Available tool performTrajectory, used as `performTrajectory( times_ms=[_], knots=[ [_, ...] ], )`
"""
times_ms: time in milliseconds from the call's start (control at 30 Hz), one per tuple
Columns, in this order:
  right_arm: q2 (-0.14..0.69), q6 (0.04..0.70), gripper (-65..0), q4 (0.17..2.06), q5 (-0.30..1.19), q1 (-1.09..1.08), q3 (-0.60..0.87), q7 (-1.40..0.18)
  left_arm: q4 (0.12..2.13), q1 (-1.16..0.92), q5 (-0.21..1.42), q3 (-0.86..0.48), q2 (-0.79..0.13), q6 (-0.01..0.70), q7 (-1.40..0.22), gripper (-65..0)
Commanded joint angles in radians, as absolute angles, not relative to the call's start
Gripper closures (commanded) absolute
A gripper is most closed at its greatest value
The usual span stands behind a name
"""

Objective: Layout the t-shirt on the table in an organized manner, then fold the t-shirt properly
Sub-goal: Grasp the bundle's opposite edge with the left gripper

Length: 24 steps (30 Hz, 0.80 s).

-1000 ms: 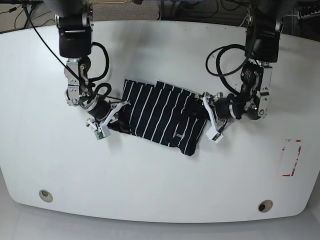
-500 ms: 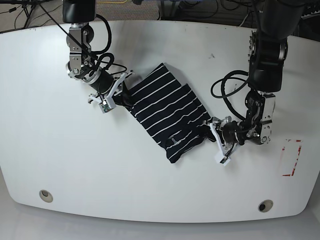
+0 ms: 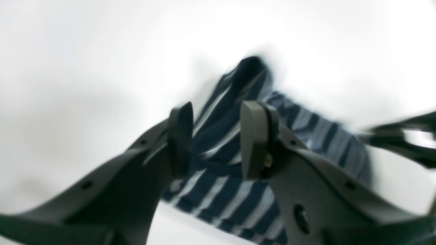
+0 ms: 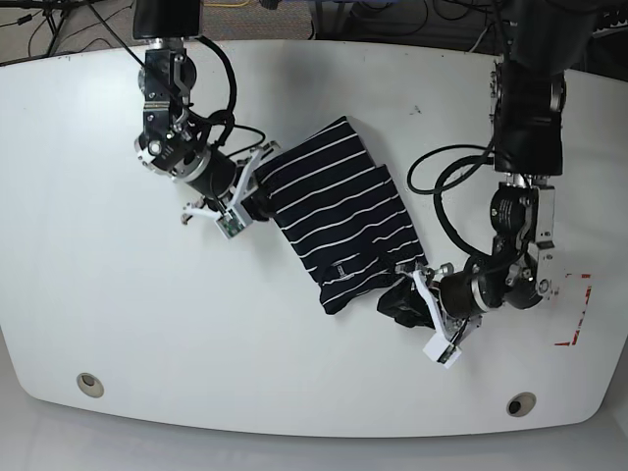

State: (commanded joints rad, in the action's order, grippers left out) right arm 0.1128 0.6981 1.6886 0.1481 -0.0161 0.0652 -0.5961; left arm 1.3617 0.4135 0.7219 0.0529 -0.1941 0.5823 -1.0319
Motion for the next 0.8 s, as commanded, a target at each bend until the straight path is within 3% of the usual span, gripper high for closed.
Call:
performTrajectory(
  times_ms=[433, 600, 800],
  knots=[
    [0.064, 0.698, -5.2, 1.438, 0.145, -0.151, -0.074, -0.576, 1.451, 0.139, 0.766, 0.042, -0.128, 0.578, -1.05, -21.8],
    [0.062, 0.698, -5.2, 1.357, 0.145, -0.143, -0.076, -0.449, 1.38, 0.127, 0.704, 0.041, -0.097, 0.578, -1.035, -21.8],
    [0.096, 0.654, -5.2, 1.307, 0.147, -0.125, -0.074, -0.438, 1.231, 0.173, 0.604, 0.044, -0.053, 0.578, -0.915, -21.8]
  ],
)
